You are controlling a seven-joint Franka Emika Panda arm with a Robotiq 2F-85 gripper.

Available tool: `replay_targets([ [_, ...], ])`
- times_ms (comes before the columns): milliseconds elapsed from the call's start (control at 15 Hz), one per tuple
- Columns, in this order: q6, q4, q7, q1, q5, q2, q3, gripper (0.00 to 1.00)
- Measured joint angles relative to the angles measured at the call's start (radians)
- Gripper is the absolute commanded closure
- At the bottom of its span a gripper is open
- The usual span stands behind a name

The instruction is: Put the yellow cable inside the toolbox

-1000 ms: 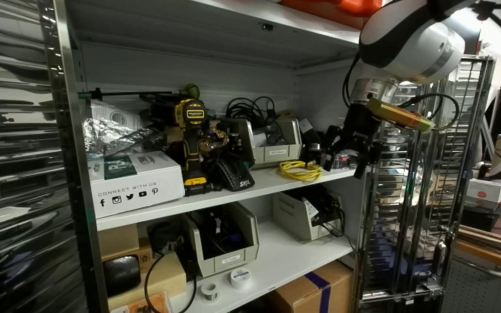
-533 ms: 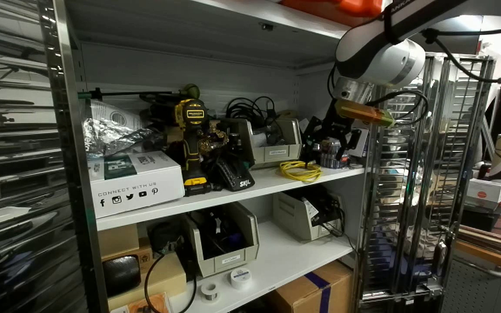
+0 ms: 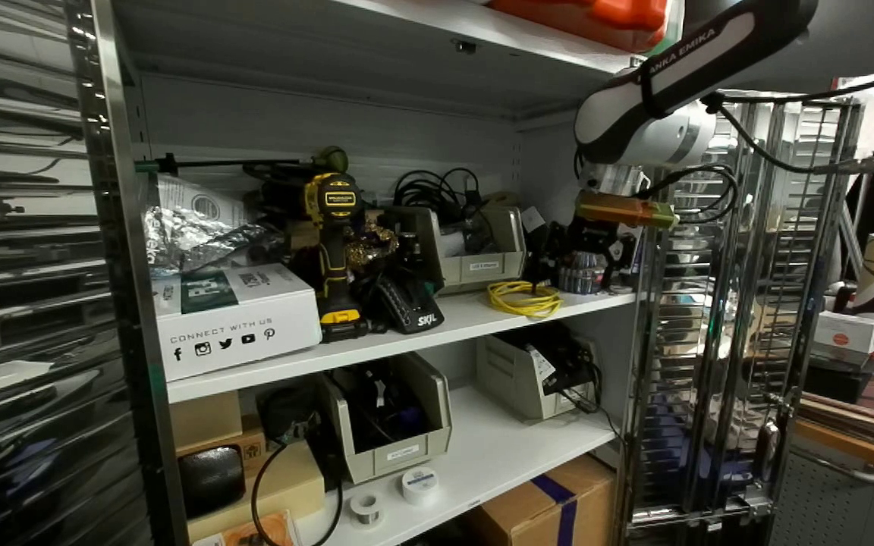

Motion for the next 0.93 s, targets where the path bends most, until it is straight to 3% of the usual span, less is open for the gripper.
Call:
replay_targets([
  [600, 0.003, 0.071, 0.002, -0.002, 0.057, 0.097, 0.015, 0.01],
  [933, -0.023, 0.076, 0.002, 0.005, 0.065, 0.111, 0.027, 0.47],
])
